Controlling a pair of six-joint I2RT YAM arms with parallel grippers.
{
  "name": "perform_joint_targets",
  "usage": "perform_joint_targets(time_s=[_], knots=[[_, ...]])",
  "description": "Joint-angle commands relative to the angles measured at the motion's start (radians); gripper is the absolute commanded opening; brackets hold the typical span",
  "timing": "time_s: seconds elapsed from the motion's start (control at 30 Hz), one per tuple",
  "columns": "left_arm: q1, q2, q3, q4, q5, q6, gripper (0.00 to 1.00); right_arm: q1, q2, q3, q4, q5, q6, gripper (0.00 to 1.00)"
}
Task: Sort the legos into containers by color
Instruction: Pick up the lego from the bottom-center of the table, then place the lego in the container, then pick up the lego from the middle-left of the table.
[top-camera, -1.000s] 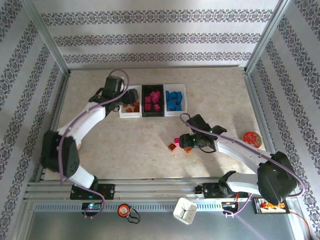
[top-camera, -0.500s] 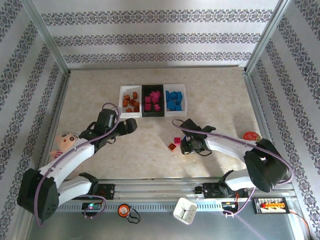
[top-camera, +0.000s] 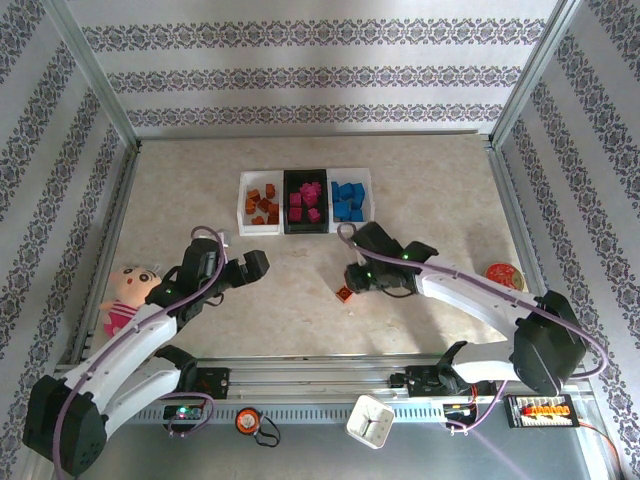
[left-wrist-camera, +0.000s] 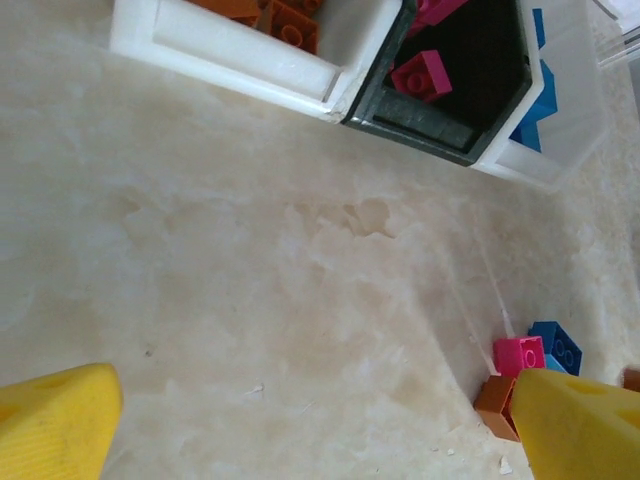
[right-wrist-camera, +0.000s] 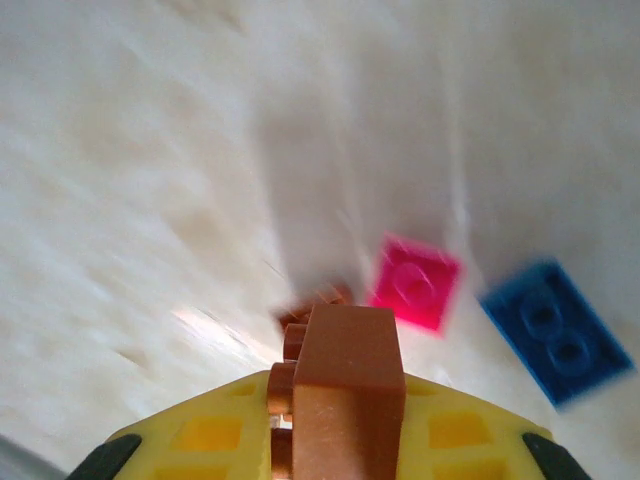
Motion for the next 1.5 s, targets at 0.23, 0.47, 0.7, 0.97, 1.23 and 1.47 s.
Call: perform_joint_targets(time_s=[0.23,0.47,0.7,0.97,1.23,1.47], knots=[[-0.006,-0.115,-0.051,-0.098,-0.012,-0.021,1.00,0.024,0.480,0.571,0.200,-0.071,-0.080,0.18],[-0.007,-0.107,-0.067,-0.081,0.025,-0.027,1.00,0.010,0.816,0.983,0.168,-0.043,-0.059,0.19],[-0.006,-0.112,-0.065,-0.097,0.040,-0.014,1.00,-0.013,1.034,1.256,0.087,-0.012,-0.014,0.33],[-0.006,-0.098,-0.048,-0.101,0.065,0.016,1.00,-0.033,1.081,1.358,0.091,-0.018,0.019,0.57],[-0.106,0.081,0.058,-0.051,0.067,0.090,1.00,-0.066,0.769,0.886,0.290,0.011,0.040,0.62],[-0.334,0.379,0.224,0.027,-0.028,0.180,0.97,-0.174,0.427,0.384,0.421,0.004,0.103,0.62]])
